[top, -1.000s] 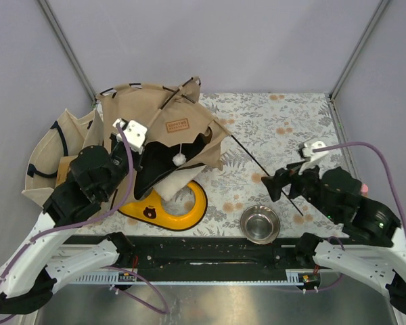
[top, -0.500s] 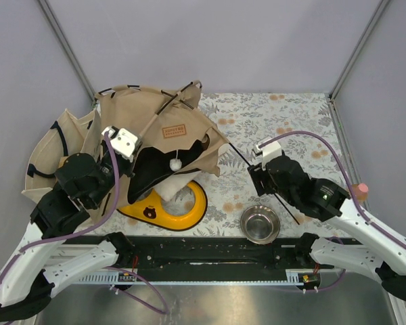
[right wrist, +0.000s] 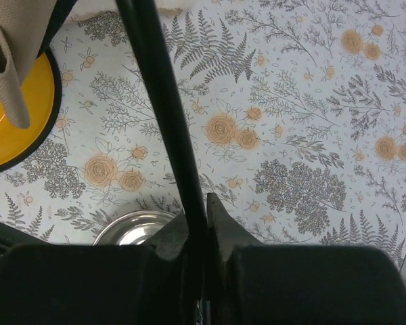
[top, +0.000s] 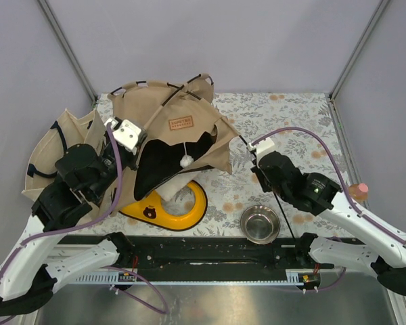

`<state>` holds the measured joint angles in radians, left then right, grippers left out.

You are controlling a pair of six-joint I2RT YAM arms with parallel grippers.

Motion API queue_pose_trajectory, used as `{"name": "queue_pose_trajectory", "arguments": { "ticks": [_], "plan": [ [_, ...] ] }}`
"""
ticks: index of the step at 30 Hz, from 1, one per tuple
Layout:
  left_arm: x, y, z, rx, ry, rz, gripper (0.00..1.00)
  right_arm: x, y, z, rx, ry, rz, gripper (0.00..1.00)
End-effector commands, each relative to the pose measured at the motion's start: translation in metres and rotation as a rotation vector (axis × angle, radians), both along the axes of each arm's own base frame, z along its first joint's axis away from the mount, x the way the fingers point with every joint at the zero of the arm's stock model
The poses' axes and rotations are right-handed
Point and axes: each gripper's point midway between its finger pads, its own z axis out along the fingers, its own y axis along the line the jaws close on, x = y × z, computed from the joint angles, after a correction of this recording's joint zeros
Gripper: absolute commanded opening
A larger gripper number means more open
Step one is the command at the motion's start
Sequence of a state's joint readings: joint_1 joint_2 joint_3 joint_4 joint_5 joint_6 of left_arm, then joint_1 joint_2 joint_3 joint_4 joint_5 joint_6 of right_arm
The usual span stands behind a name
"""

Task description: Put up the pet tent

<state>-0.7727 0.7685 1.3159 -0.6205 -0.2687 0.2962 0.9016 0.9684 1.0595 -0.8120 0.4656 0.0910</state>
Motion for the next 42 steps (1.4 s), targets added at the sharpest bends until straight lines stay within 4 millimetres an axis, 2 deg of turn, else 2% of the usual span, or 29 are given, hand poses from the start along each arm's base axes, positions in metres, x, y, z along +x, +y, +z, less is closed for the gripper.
{"name": "queue_pose_trajectory", "arguments": {
  "ticks": [1,3,5,9,10,12,15,18,20,24,28,32,34,38,42],
  "plan": [
    [-0.002,0.000,0.057,-0.141,-0.150,-0.012,0.00,0.002,-0.002,0.040,0.087,-0.080,-0.017,0.02],
    [0.000,0.000,0.068,-0.187,-0.193,0.001,0.01,-0.001,-0.005,0.050,0.119,-0.103,-0.016,0.00],
    [0.003,-0.005,0.073,-0.214,-0.226,-0.008,0.07,-0.004,-0.009,0.061,0.168,-0.141,-0.020,0.00],
    [0.016,-0.020,0.071,-0.225,-0.243,-0.020,0.14,-0.009,-0.005,0.077,0.295,-0.188,0.003,0.00],
    [0.022,-0.023,0.068,-0.213,-0.236,-0.009,0.22,-0.011,-0.001,0.079,0.324,-0.184,0.006,0.00],
    [0.032,-0.025,0.064,-0.197,-0.230,0.019,0.30,-0.011,0.007,0.080,0.366,-0.163,0.009,0.00],
    [0.050,-0.020,0.058,-0.175,-0.233,0.097,0.58,-0.009,0.024,0.075,0.438,-0.099,-0.012,0.00],
    [0.071,-0.007,0.054,-0.183,-0.224,0.206,0.92,-0.008,0.050,0.068,0.546,-0.017,-0.016,0.00],
    [0.080,0.002,0.051,-0.200,-0.210,0.268,0.99,-0.008,0.070,0.058,0.614,0.046,-0.011,0.00],
    [0.086,0.022,0.043,-0.265,-0.163,0.405,0.99,-0.004,0.095,0.045,0.687,0.131,-0.027,0.00],
    [0.070,0.021,0.030,-0.386,-0.071,0.369,0.99,-0.002,0.111,0.049,0.755,0.162,-0.021,0.00],
    [0.044,-0.002,0.012,-0.525,0.057,0.201,0.99,-0.001,0.120,0.059,0.799,0.185,-0.024,0.00],
    [0.026,-0.029,-0.007,-0.546,0.156,0.045,0.99,0.000,0.124,0.065,0.822,0.195,-0.026,0.00],
    [-0.015,-0.074,-0.060,-0.568,0.401,-0.220,0.99,0.003,0.130,0.078,0.848,0.198,-0.029,0.01],
    [-0.054,-0.103,-0.107,-0.572,0.577,-0.421,0.99,0.003,0.133,0.085,0.832,0.213,-0.020,0.11]
  ]
}}
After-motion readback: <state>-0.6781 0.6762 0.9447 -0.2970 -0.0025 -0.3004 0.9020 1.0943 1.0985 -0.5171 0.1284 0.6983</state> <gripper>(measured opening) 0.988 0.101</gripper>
